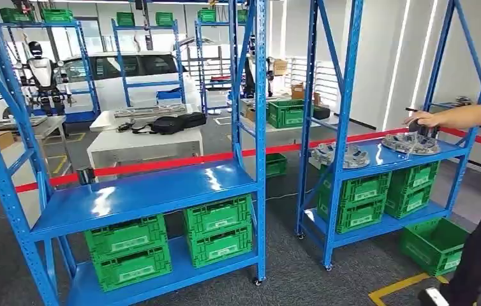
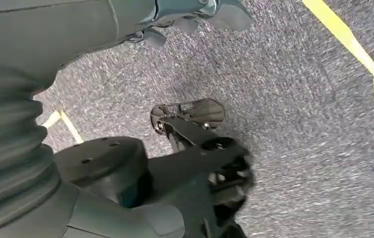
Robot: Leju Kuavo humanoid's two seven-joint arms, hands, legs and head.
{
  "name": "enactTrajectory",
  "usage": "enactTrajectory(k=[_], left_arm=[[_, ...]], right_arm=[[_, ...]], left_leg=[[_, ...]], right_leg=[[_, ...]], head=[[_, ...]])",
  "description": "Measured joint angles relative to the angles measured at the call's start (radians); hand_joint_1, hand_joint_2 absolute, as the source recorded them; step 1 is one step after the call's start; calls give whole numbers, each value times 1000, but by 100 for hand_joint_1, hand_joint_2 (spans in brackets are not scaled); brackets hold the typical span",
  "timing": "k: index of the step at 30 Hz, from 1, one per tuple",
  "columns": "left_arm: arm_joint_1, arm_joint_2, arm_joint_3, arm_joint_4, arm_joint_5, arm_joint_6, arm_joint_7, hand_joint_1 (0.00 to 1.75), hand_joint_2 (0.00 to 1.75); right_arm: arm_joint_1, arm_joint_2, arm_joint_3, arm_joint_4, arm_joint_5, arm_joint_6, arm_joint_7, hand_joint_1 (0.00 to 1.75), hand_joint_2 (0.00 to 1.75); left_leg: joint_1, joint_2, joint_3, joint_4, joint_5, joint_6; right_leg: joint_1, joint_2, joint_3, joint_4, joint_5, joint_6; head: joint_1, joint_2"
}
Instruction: Take the parts from the cabinet and place them on the table.
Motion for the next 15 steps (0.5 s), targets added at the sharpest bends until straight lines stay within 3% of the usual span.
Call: enactTrajectory(k=[2,3,4,6,8,9,10,11,13,14,15], left_arm=[[-1,2,0,0,0,0,-2,0,175],[-1,2,0,0,0,0,-5,0,175],[0,4,0,0,-1,2,-6,0,175],[0,3,0,0,-2,5,-10,0,175],[-1,3,0,0,-3,8,-12,0,175],[-5,3,0,0,-8,8,-13,0,175],[-5,3,0,0,-11,8,-14,0,175],[-3,2,0,0,-16,8,-10,0,175],[-1,2,0,0,-18,8,-5,0,175],[-2,2,-1,0,-22,7,-3,0,175],[-4,2,-2,0,-24,6,0,0,175]], right_arm=[[5,0,-3,0,-3,0,0,175,175],[6,1,-4,-1,-3,0,-1,175,175],[4,1,-4,-1,-3,0,0,175,175],[3,5,-4,-1,4,1,10,175,175],[7,4,-4,-1,11,0,13,175,175],[11,4,-5,0,13,0,9,175,175],[5,4,-5,0,18,0,6,175,175],[-5,11,-5,0,29,-1,3,175,175],[-6,29,-5,0,53,0,5,175,175],[-5,44,-5,0,67,3,0,175,175],[-6,54,-4,0,77,5,-8,175,175]], left_leg=[[2,-16,78,-158,86,6],[4,-62,118,-239,115,10],[8,-118,125,-267,101,10],[2,-85,126,-267,108,18],[5,-61,128,-277,121,35],[8,-45,129,-285,129,42],[7,-35,127,-288,132,48],[5,-19,124,-287,133,51],[3,11,118,-285,133,52],[3,27,116,-284,133,52],[3,42,114,-283,133,51]], right_leg=[[-3,25,-1,3,2,5],[-5,35,-2,3,4,8],[-1,48,-9,6,7,17],[-9,74,-17,-2,17,33],[-11,99,-22,-14,33,54],[-10,44,-27,-1,22,52],[-3,-9,-45,34,-7,54],[-2,-37,-80,112,-54,59],[-3,-47,-145,267,-120,62],[-3,-48,-160,307,-129,64],[-3,-50,-149,296,-116,64]], head=[[0,0],[0,0],[0,0],[0,0],[0,0],[2,0],[7,0],[7,0],[8,0],[8,0],[9,0]])
